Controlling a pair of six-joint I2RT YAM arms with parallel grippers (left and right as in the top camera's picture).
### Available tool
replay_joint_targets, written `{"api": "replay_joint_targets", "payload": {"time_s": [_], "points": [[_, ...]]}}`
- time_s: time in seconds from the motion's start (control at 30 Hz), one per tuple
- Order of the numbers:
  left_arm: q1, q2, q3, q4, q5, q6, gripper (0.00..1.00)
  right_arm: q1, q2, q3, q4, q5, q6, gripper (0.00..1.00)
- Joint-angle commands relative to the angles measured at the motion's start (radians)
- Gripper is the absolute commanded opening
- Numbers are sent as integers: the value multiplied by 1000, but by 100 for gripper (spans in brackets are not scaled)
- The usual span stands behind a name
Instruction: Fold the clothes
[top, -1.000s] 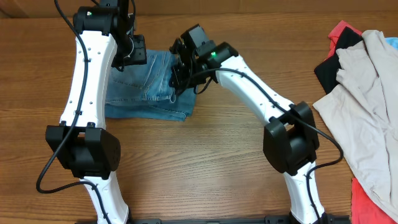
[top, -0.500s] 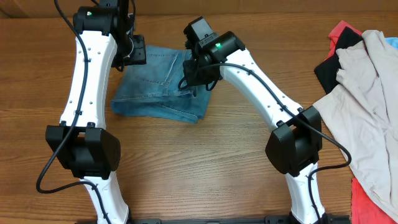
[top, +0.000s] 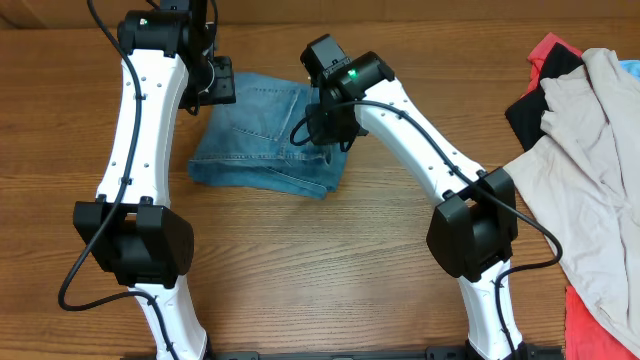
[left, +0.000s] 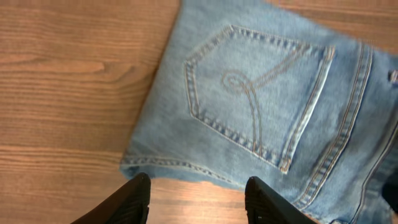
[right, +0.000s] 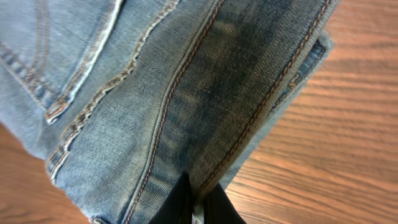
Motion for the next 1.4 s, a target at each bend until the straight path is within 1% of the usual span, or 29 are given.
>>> {"api": "replay_joint_targets", "payload": {"time_s": [0.0, 0.13, 0.23, 0.37, 0.57, 0.77, 0.9, 1.03, 1.17, 1.23, 1.37], "points": [[4, -31, -24, 40, -13, 20, 52, -6, 2, -42, -2, 62, 25, 7], [3, -22, -101, 108, -10, 20, 50, -9, 2, -79, 3, 62, 49, 8], [3, -22, -190, 177, -10, 20, 51, -16, 3, -97, 6, 62, 55, 8], [3, -21, -348, 315, -10, 19, 50, -31, 3, -127, 7, 62, 77, 8], [3, -21, -503, 465, 17, 19, 52, -48, 3, -178, 18, 63, 80, 8], [3, -21, -633, 563, 16, 19, 52, -59, 3, -231, 28, 73, 125, 8], [3, -21, -719, 622, 16, 20, 53, -70, 3, -259, 27, 73, 125, 9], [4, -21, -737, 638, 15, 20, 53, -70, 3, -280, 28, 72, 125, 11], [20, -23, -685, 620, 16, 20, 55, -70, 3, -283, 3, 64, 125, 11], [35, -23, -645, 598, 16, 20, 56, -70, 3, -283, -19, 35, 125, 11], [71, -23, -569, 558, 16, 20, 57, -58, 3, -283, -34, -96, 129, 11]]}}
